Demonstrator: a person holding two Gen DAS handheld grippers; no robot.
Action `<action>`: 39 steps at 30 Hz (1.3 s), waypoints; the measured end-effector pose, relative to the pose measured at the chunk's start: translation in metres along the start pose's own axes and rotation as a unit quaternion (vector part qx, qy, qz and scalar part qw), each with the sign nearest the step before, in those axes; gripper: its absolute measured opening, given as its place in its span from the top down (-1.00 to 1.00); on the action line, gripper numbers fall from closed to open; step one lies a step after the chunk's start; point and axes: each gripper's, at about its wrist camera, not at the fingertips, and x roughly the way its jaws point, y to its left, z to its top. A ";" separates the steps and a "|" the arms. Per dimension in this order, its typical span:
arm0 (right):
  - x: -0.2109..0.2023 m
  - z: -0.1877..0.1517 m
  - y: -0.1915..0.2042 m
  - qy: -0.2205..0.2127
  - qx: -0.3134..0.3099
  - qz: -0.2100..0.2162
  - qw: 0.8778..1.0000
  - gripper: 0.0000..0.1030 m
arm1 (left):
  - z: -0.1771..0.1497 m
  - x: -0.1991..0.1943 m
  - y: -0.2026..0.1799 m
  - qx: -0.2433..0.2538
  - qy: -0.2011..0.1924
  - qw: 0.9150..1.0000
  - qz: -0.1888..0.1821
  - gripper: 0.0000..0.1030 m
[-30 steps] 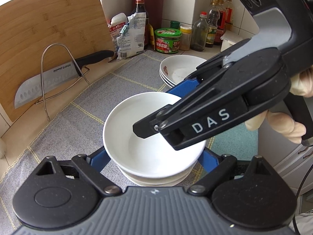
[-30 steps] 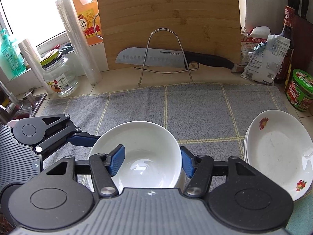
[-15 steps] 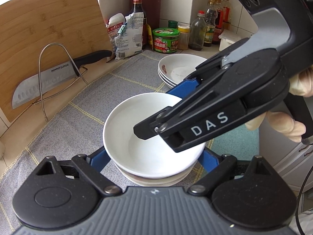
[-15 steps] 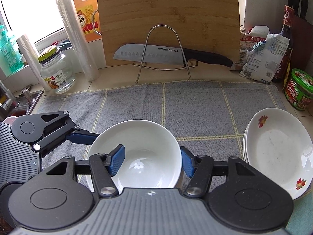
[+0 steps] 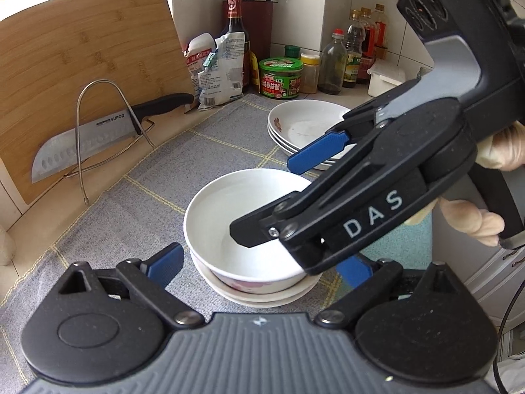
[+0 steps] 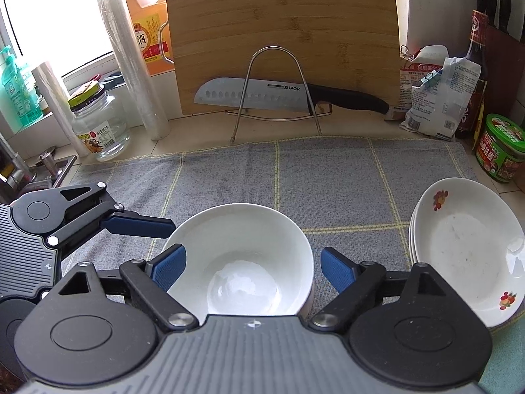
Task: Organize plates and bowls
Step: 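Lower the bowl onto the nested bowls and open the right tool, then grasp the stack of three bowls with both tools from opposite sides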
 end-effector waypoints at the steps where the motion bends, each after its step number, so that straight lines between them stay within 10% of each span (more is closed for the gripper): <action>1: -0.002 -0.001 0.000 -0.004 0.000 -0.004 1.000 -0.88 | -0.001 -0.004 0.001 -0.004 -0.002 1.000 0.002 -0.91; 23: -0.034 -0.037 0.011 -0.044 -0.010 -0.042 0.998 -1.00 | -0.045 -0.032 0.029 -0.056 0.003 0.998 0.029 -0.94; 39: -0.002 -0.076 -0.010 0.051 -0.075 -0.044 0.995 -1.00 | -0.074 0.024 0.029 -0.063 0.060 0.996 0.035 -0.94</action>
